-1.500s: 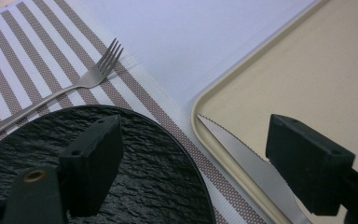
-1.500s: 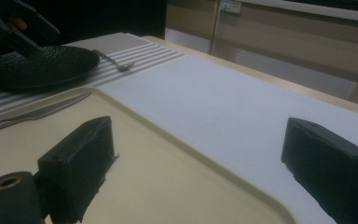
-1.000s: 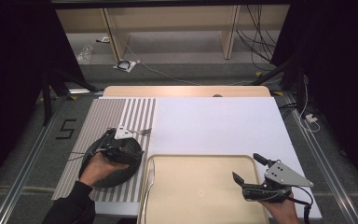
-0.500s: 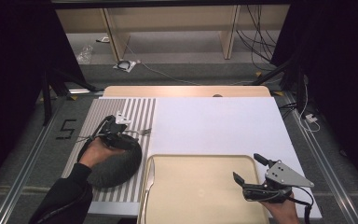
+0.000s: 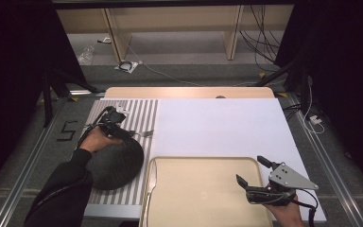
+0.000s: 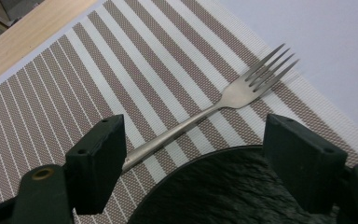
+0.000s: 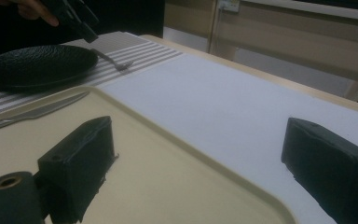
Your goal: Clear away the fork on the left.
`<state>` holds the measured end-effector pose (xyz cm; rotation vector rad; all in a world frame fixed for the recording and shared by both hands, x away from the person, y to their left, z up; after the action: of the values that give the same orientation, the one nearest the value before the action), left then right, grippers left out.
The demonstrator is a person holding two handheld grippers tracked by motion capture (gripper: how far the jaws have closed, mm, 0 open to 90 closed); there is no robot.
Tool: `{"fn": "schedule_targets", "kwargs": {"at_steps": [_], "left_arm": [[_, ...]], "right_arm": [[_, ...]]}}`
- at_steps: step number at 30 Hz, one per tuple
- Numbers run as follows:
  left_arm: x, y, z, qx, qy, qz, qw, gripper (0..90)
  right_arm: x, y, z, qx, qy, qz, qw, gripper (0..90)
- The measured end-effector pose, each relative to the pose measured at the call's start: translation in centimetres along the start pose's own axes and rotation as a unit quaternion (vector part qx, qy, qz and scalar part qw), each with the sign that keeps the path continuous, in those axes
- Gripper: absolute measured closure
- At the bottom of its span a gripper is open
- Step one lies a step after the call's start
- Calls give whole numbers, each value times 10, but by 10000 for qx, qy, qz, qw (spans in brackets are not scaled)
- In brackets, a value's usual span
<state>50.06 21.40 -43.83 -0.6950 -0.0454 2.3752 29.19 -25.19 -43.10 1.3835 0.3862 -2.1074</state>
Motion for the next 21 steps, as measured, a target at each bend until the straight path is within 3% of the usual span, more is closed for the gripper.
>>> {"fn": "schedule_targets", "kwargs": {"at_steps": [8,15,21], "left_arm": [[-10,-12,-20,9,-341,-143,9993,233],[-19,-17,-29,151,-585,-227,9979,246],[-22,-21,-38,250,-855,-356,9954,261]], "right_arm": [[0,0,-1,-10,23,-14,10000,102],[0,1,-1,-14,11,-34,10000,103],[0,1,-1,-29,32,-25,10000,102]]}}
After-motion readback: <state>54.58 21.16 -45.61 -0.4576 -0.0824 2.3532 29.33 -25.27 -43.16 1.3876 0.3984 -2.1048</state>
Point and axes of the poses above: each handheld gripper's, and its own axes: z roughly backward along the jaws, x roughly out of its underside, y roughly to its right, the point moved 2 cm from there along -z, roughly forward along the jaws, and after that the axes turned 6 degrees about -y, right-handed, at the moved point
